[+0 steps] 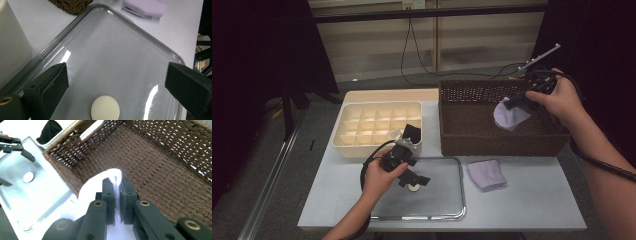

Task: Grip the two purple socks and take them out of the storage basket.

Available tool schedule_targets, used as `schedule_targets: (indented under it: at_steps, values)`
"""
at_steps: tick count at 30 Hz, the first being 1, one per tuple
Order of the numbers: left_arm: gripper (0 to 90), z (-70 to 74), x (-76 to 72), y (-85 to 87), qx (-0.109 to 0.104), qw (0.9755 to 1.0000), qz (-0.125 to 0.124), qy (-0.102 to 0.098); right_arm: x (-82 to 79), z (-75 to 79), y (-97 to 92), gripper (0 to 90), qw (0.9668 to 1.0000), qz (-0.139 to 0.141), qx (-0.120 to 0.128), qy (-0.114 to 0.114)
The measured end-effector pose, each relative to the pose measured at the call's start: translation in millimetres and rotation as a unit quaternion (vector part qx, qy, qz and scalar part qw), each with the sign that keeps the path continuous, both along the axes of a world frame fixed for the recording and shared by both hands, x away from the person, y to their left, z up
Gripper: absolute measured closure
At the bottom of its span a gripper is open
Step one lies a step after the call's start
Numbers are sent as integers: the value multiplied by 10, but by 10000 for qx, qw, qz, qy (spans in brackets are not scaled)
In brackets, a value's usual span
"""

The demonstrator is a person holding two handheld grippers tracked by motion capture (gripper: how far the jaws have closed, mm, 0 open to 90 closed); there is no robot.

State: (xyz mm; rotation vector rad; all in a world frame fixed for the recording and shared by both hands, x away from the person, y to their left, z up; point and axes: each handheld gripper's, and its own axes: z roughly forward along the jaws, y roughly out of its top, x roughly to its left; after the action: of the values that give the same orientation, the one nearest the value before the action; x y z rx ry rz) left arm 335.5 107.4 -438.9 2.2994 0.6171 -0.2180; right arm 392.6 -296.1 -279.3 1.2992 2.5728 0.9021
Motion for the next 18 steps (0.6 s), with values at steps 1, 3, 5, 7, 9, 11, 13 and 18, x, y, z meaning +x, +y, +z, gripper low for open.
schedule_targets:
  at_steps: [1, 3, 5, 7, 9, 11, 13, 18]
  values:
    - [49, 0, -1, -2, -1, 10000, -11, 5, -14, 12, 6, 844, 10000, 10, -3, 2]
    - [49, -1, -5, -8, -10, 10000, 4, 3, -42, 30, 23, 844, 10000, 42, -19, 14]
    - [49, 0, -5, -8, -17, 10000, -4, 15, -70, 44, 42, 844, 10000, 45, -17, -23]
    - [49, 0, -5, -8, -11, 10000, 6, 4, -103, 58, 77, 844, 9999, 97, -40, -42]
    - [49, 12, -6, -4, 47, 10000, -4, -8, -128, 62, 108, 844, 9999, 155, 11, -35]
    - [49, 14, -8, -4, 51, 10000, 1, -13, -154, 56, 141, 844, 9998, 193, 14, -48]
    - [49, 13, -10, -6, 40, 10000, 5, -10, -183, 55, 181, 844, 9997, 246, 47, -83]
    - [49, 11, -8, -6, 59, 10000, -12, -7, -256, 86, 270, 844, 9991, 407, 69, -135]
